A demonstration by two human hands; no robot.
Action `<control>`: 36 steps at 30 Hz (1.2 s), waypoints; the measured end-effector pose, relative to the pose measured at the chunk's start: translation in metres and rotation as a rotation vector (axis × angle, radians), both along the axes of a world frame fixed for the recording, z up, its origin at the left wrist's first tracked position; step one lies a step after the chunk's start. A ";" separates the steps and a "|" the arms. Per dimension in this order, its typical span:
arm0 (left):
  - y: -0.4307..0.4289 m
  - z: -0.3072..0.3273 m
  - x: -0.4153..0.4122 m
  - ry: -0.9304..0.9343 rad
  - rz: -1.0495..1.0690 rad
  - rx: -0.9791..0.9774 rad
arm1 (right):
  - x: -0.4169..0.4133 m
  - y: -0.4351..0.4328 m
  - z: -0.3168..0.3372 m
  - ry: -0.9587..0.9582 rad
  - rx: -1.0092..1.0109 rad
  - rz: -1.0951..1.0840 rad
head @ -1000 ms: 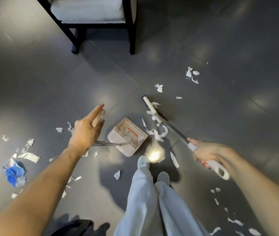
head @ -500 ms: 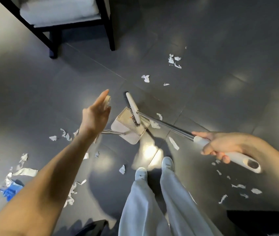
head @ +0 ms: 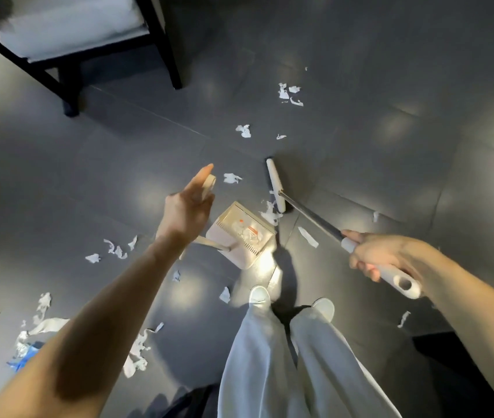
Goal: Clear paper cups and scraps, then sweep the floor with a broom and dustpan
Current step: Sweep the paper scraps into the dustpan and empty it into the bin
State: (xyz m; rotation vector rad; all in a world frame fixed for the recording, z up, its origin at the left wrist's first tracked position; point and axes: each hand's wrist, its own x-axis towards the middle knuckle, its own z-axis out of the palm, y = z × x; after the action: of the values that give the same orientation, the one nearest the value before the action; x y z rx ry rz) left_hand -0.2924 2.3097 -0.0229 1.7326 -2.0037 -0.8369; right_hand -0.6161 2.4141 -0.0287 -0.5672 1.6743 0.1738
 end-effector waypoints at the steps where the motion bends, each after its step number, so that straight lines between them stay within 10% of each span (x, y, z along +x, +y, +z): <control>1: 0.000 0.000 -0.002 0.000 -0.004 0.006 | 0.010 0.007 -0.002 -0.023 0.015 -0.035; 21: 0.064 -0.010 -0.094 0.104 -0.160 0.057 | -0.065 0.100 0.066 0.018 -0.003 -0.179; 26: 0.070 -0.017 -0.130 -0.219 -0.472 -0.118 | -0.070 0.134 0.036 0.141 0.065 -0.090; 36: 0.081 -0.010 -0.150 0.007 -0.298 0.022 | -0.051 0.153 0.016 0.073 0.146 -0.155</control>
State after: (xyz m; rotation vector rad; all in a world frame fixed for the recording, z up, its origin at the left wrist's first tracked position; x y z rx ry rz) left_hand -0.4422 2.3909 -0.0331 1.4590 -2.2909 -0.9580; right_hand -0.6670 2.5672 -0.0126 -0.3239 1.7519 0.2039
